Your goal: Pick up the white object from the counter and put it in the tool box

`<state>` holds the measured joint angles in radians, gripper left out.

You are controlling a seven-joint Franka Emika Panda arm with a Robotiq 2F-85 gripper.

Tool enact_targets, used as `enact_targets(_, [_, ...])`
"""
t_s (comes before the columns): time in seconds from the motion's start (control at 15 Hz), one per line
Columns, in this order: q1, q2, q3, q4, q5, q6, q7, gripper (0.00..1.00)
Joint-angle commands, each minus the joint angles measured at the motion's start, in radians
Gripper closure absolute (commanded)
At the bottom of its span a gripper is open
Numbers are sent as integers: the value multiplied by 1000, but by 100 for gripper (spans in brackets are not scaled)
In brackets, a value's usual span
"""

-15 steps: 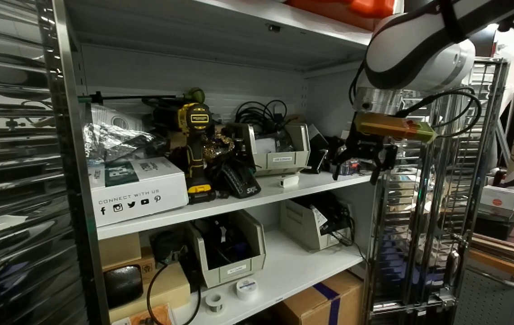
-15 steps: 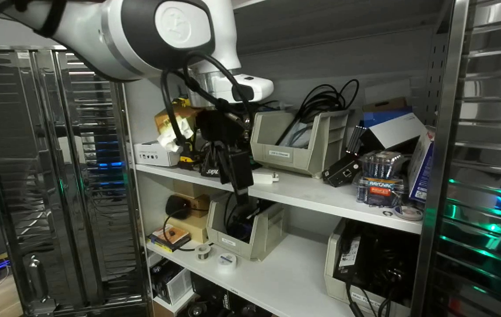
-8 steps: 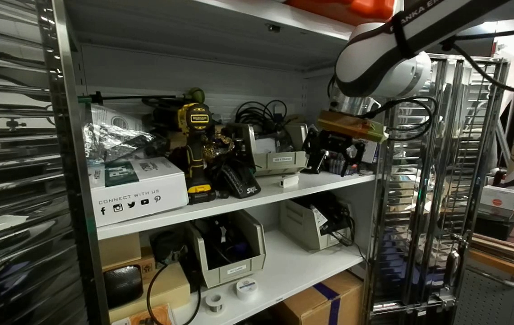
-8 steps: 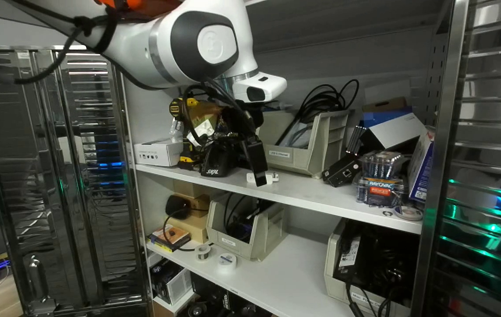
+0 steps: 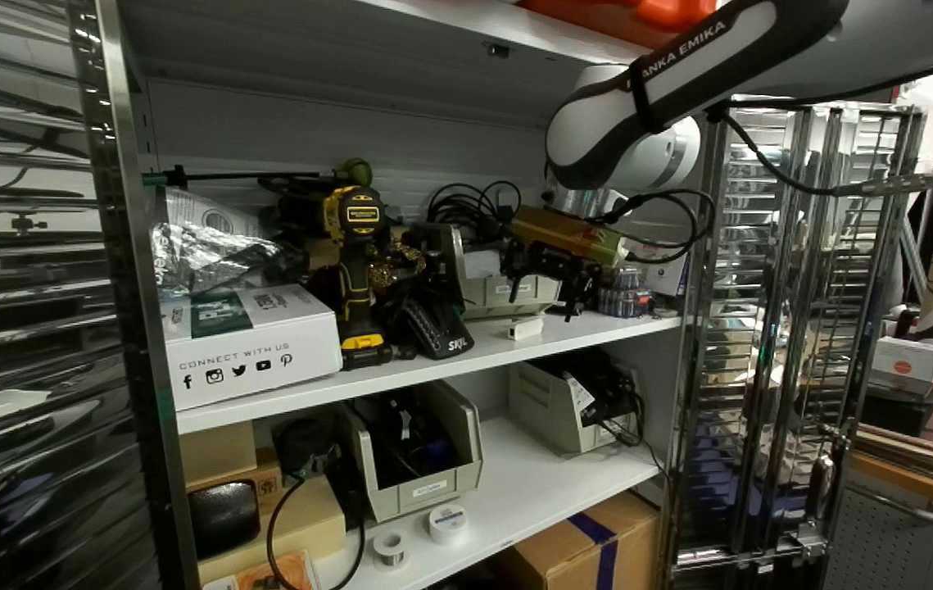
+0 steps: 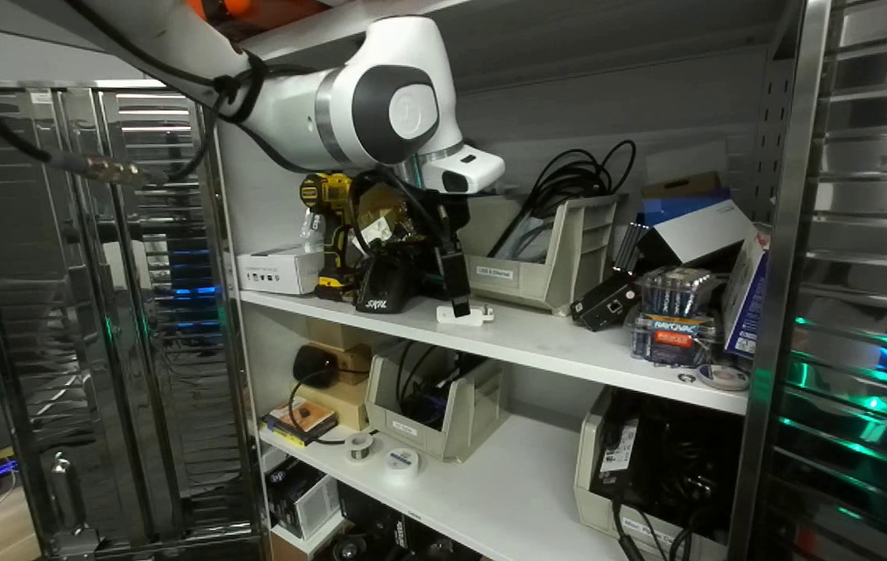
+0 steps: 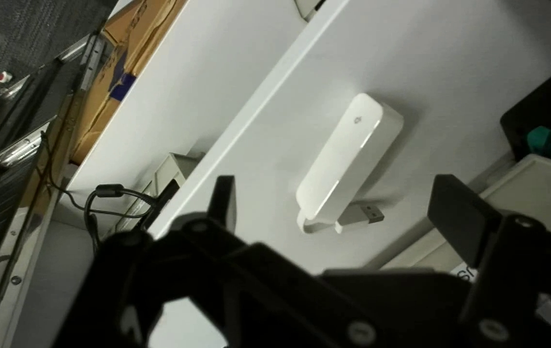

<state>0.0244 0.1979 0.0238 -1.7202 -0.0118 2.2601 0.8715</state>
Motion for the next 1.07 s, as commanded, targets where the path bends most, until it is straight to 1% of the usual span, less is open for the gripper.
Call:
enact_targets(0.0, [31,71,-22,128,-12,-76,48,0])
enact_targets(0.53, [35,126,-46,209,-18,-198,42,0])
enact_targets(0.87, [38,159,-48,219,-19,-179,18,0])
enact_targets(1.0, [42,168,-44,232,-16,-194,7,0])
